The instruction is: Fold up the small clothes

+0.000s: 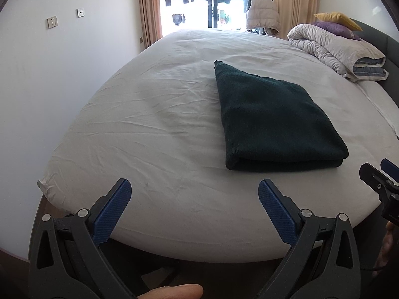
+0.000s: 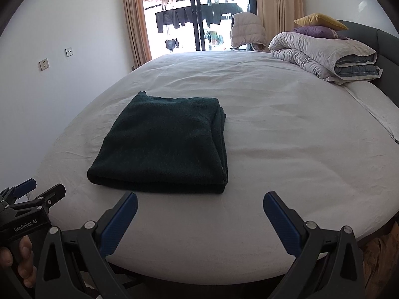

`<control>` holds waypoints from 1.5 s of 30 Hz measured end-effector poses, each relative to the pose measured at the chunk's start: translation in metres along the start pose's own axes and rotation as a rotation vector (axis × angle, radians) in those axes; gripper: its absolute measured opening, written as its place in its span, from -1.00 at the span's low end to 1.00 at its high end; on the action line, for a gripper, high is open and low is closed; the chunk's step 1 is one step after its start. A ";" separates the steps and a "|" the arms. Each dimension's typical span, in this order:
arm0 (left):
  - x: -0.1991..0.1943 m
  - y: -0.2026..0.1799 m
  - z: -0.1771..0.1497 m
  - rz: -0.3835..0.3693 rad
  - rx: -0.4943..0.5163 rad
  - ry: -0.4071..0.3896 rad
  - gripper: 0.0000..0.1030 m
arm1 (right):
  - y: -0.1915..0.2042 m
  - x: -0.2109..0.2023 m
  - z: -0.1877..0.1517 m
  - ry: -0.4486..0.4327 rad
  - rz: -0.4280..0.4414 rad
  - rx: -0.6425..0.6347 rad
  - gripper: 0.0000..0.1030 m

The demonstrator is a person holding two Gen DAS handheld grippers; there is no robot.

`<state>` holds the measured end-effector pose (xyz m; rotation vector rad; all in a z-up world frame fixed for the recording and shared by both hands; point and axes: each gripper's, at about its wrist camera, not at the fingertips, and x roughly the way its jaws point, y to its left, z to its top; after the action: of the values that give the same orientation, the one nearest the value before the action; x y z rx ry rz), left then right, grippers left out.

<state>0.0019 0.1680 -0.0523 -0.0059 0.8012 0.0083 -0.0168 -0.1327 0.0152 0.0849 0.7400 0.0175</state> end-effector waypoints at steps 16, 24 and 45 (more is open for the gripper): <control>0.000 0.000 -0.001 0.001 0.000 0.000 1.00 | 0.000 -0.001 -0.001 0.002 0.002 0.000 1.00; 0.000 0.000 -0.002 -0.001 0.000 0.000 1.00 | 0.000 0.000 -0.002 0.004 0.004 0.000 1.00; 0.000 0.001 -0.005 -0.002 0.003 0.011 1.00 | 0.001 0.000 -0.004 0.007 0.007 0.001 1.00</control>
<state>-0.0019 0.1687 -0.0560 -0.0040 0.8121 0.0057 -0.0192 -0.1317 0.0127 0.0884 0.7464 0.0238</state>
